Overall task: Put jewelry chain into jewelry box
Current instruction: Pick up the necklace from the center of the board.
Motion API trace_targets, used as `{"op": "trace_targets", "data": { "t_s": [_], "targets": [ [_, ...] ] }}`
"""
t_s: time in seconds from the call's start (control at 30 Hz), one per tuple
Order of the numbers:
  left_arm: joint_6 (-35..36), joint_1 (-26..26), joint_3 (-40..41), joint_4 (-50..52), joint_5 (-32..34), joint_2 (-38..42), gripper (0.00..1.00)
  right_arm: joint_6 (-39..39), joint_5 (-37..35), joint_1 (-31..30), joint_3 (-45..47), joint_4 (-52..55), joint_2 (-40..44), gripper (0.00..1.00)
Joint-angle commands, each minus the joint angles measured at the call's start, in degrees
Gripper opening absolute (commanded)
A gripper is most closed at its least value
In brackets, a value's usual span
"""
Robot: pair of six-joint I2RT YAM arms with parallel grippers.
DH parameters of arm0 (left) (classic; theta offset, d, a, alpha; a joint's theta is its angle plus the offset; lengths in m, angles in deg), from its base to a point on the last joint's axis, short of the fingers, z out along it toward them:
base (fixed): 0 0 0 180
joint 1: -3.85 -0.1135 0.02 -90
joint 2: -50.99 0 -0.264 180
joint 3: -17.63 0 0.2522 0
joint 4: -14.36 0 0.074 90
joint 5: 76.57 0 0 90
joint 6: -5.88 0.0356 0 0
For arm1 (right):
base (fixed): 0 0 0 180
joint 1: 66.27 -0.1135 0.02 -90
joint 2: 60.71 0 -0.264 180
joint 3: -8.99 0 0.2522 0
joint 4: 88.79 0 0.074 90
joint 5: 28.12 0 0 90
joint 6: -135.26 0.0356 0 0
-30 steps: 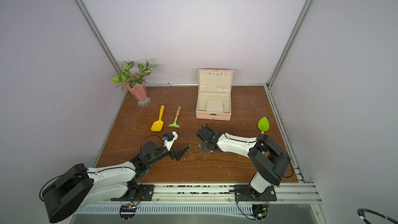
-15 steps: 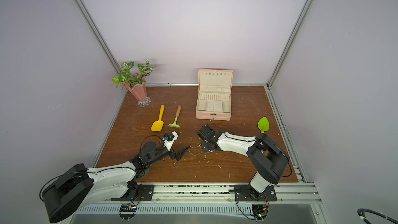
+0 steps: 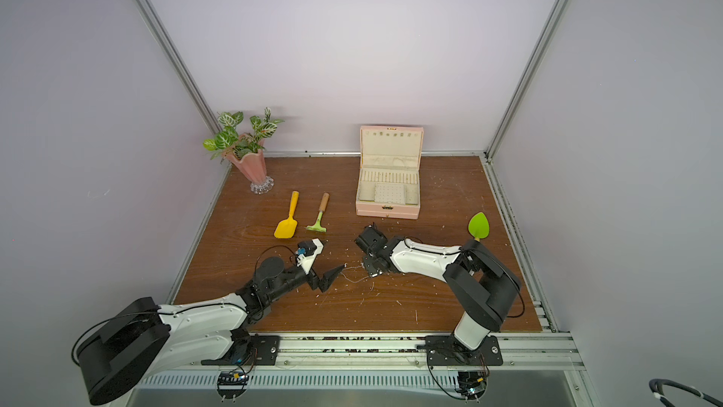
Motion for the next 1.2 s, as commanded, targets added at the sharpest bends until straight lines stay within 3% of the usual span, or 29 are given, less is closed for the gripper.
{"op": "trace_targets", "data": {
  "t_s": [0.0, 0.33, 0.57, 0.77, 1.17],
  "targets": [
    [0.19, 0.44, 0.21, 0.29, 0.47, 0.69, 0.99, 0.04, -0.29, -0.79, 1.46, 2.18, 0.66, 0.0],
    [-0.53, 0.48, 0.38, 0.54, 0.21, 5.19, 0.99, -4.39, -4.65, -0.95, 2.38, -3.65, 13.94, 0.0],
    [-1.19, 0.48, -0.32, 0.74, -4.48, 8.2, 0.99, -7.38, -4.28, -0.96, 1.98, -5.1, 19.64, 0.0],
    [-3.07, 0.48, -3.08, -0.17, -8.43, 6.23, 1.0, -11.52, -1.93, -0.93, 3.23, -10.4, 25.56, 0.0],
    [-6.01, 0.48, -9.87, -4.38, -12.69, 0.17, 0.78, -19.4, 8.9, -0.86, 3.27, -19.35, 31.62, 0.0]
  ]
}}
